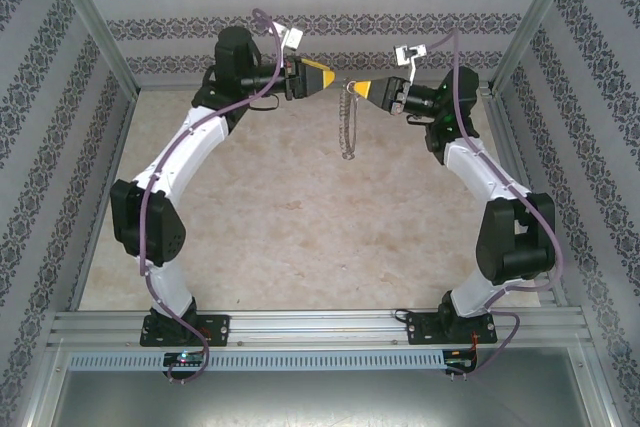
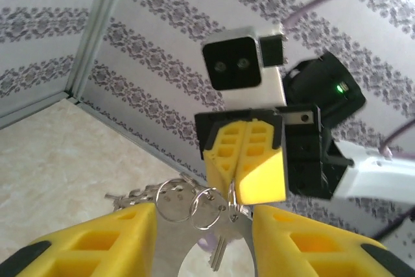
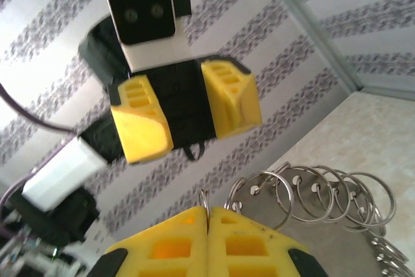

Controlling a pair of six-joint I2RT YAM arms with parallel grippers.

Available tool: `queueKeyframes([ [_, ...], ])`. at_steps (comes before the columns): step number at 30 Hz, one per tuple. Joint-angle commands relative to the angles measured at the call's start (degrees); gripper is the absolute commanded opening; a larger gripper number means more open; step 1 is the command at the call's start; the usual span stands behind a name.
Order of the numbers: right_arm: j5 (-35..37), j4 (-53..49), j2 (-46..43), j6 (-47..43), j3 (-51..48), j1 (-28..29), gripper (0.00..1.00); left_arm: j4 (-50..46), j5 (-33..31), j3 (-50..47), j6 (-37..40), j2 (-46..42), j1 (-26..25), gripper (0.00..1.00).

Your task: Put the keys on the keyring

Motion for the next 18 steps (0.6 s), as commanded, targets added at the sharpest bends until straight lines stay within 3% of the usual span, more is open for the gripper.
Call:
queueKeyframes([
  [1, -10.92, -1.67, 0.82, -3.89, 3.43, -0.35, 0.0, -21.6, 6.35, 8.19, 15.69, 2.73, -0.09, 0.4],
  [9, -12.57, -1.66, 2.32, -4.61, 5.76, -1.51, 0.0, -31.56, 12.92, 19.13, 19.87, 8.55, -0.1, 0.37],
  [18, -8.75, -5.97, 1.63, -8.7, 5.24, -1.7, 0.0, -31.38, 14.21, 20.79, 18.79, 11.11, -1.05, 0.35],
])
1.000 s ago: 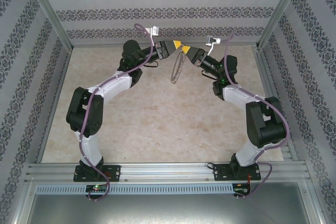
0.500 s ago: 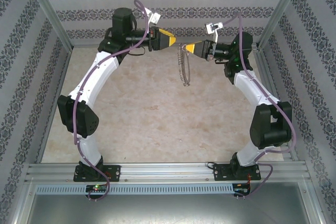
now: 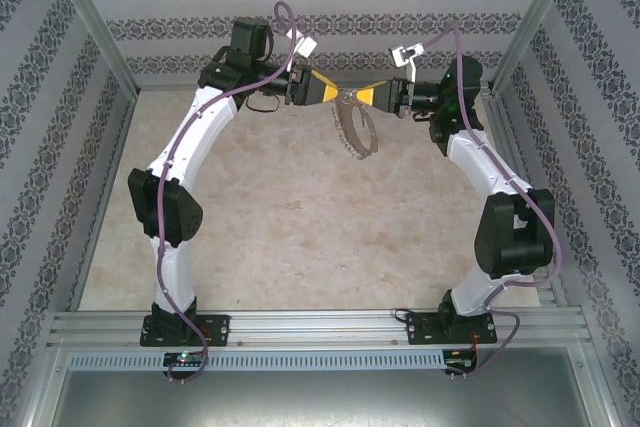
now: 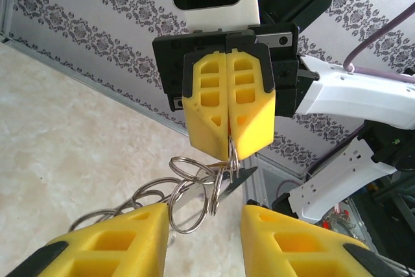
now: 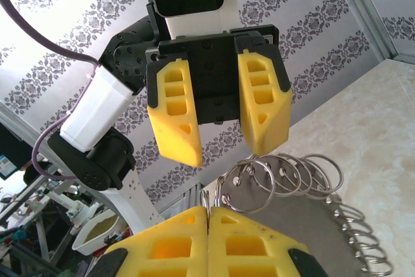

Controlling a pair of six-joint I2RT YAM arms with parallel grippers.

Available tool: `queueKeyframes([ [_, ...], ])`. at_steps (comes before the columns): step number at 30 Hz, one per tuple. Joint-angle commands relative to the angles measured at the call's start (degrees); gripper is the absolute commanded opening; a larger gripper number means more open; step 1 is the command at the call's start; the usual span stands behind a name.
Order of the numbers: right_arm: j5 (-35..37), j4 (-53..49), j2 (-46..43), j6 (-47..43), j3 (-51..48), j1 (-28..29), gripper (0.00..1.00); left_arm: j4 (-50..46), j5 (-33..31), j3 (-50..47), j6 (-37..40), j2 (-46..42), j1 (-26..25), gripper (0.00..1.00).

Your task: Put the keys on the keyring

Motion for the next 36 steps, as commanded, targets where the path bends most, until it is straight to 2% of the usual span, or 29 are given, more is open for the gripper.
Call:
queueKeyframes([
  [1, 1.78, -1.15, -0.47, -3.87, 1.66, -0.13, 0.0, -0.94, 2.29, 2.36, 0.97, 0.63, -0.83, 0.35],
  [7, 6.4, -8.33, -1.51, -10.06, 1.38, 0.21, 0.0, -1.8, 0.09, 3.47, 2.55, -0.2, -0.62, 0.34],
  [10, 10.74, -22.16, -3.11, -20.96, 2.8, 0.79, 0.0, -2.73, -2.47, 3.71, 3.64, -1.76, -0.25, 0.34],
  [13, 15.82, -38.03, -4.55, -33.54, 5.74, 2.57, 0.0, -1.11, -1.71, 3.53, 2.39, -2.48, -0.25, 0.35],
  [15, 16.68, -41.44, -4.39, -36.1, 6.73, 3.27, 0.0, -0.34, -0.78, 3.86, 1.28, -1.96, -0.57, 0.34],
  [26, 17.31, -42.64, -5.57, -37.42, 6.5, 5.15, 0.0, -2.71, -0.09, 5.46, 2.02, 1.64, -1.17, 0.35],
  [36, 16.96, -43.02, -6.41, -37.81, 6.61, 5.57, 0.0, -10.19, 0.73, 7.02, 7.62, 4.46, -1.16, 0.34],
])
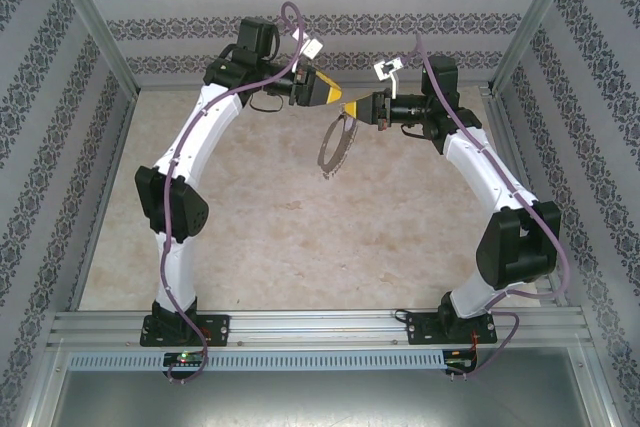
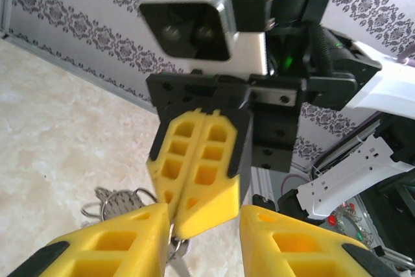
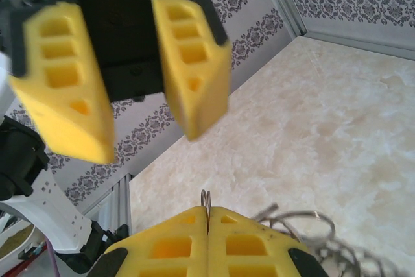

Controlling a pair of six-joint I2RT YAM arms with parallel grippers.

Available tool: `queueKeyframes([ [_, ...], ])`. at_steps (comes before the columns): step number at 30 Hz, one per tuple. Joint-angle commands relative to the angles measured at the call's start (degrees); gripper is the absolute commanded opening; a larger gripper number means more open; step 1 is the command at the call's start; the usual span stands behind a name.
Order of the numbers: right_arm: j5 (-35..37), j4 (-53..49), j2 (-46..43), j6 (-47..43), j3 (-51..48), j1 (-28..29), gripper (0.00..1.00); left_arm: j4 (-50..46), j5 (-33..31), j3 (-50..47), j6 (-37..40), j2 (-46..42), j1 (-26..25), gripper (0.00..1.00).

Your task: Put the keys on the keyring

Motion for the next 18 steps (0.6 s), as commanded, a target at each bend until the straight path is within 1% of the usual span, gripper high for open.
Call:
queueKeyframes([
  [1, -0.38, 0.66, -2.88, -1.53, 1.73, 0.64, 0.0, -4.39, 1.82, 1.76, 3.59, 1.03, -0.49, 0.34],
  [18, -0.38, 0.94, -3.31, -1.49, 1.69, 0.9, 0.0, -6.3, 5.24, 1.74, 6.06, 1.82, -1.35, 0.33],
])
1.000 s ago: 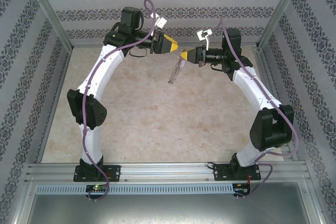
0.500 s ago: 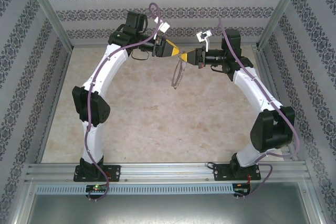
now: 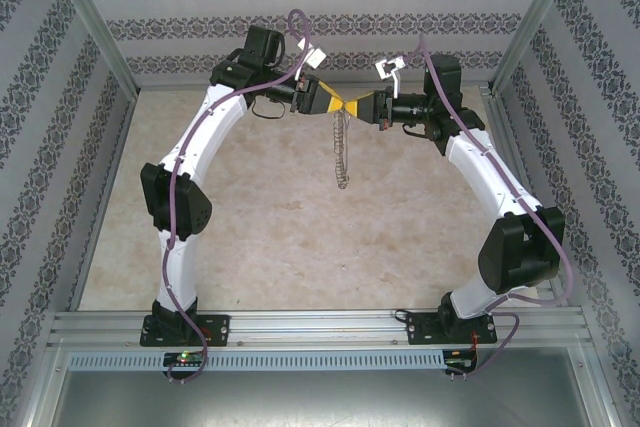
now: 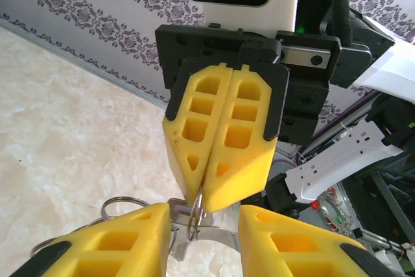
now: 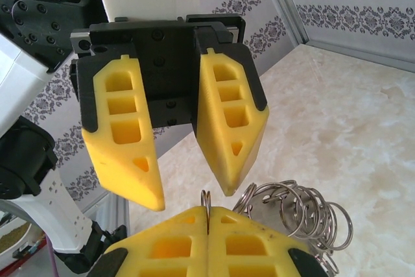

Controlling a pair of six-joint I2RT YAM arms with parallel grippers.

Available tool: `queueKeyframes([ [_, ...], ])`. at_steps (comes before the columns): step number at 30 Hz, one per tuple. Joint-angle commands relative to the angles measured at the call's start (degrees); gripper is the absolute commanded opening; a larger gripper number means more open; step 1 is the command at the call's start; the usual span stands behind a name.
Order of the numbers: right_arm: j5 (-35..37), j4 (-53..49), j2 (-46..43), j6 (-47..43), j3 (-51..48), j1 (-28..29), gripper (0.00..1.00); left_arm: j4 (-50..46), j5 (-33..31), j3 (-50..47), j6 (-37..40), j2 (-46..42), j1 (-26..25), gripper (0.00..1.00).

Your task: Put the keys on the keyring

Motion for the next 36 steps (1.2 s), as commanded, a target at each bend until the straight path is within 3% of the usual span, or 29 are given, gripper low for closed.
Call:
queueKeyframes([
  [1, -0.46, 0.89, -1.82, -1.01, 1.69, 0.77, 0.0, -1.98, 2.41, 1.8, 2.22, 0.5, -0.71, 0.33],
  [15, -0.24, 1.19, -1.44, -0.88, 1.78, 0.97, 0.0, -2.76, 3.39, 1.77, 3.41, 1.24, -1.3, 0.23],
  [18, -0.19, 1.22, -1.43, -0.92, 1.69, 1.01, 0.0, -2.26, 3.29, 1.79, 3.27, 1.31, -1.42, 0.14],
  [20, -0.24, 1.22, -1.45, -0.85, 1.69, 1.1, 0.0, -1.19, 3.39, 1.7, 2.63, 1.42, -1.57, 0.0],
  [22, -0.2, 1.23, -1.57, -0.68, 1.56, 0.97, 0.0, -0.13, 3.35, 1.6, 2.06, 1.31, -1.54, 0.0],
  [25, -0.36, 2.57, -2.29, 0.48, 0.55, 0.16, 0.17, 2.76, 2.79, 1.21, -0.21, 0.9, -1.55, 0.0],
  [28, -0.94, 4.38, -3.5, 1.83, -1.29, -0.99, 0.25, 5.88, 1.98, 0.8, -2.42, 0.45, -1.56, 0.0],
  [33, -1.42, 7.21, -5.44, 3.7, -4.64, -2.07, 0.27, 8.87, 2.03, 0.85, -4.71, 0.1, -1.51, 0.0],
  [36, -1.84, 7.9, -5.67, 4.15, -5.3, -2.15, 0.21, 9.61, 2.07, 0.85, -5.32, -0.12, -1.5, 0.0],
])
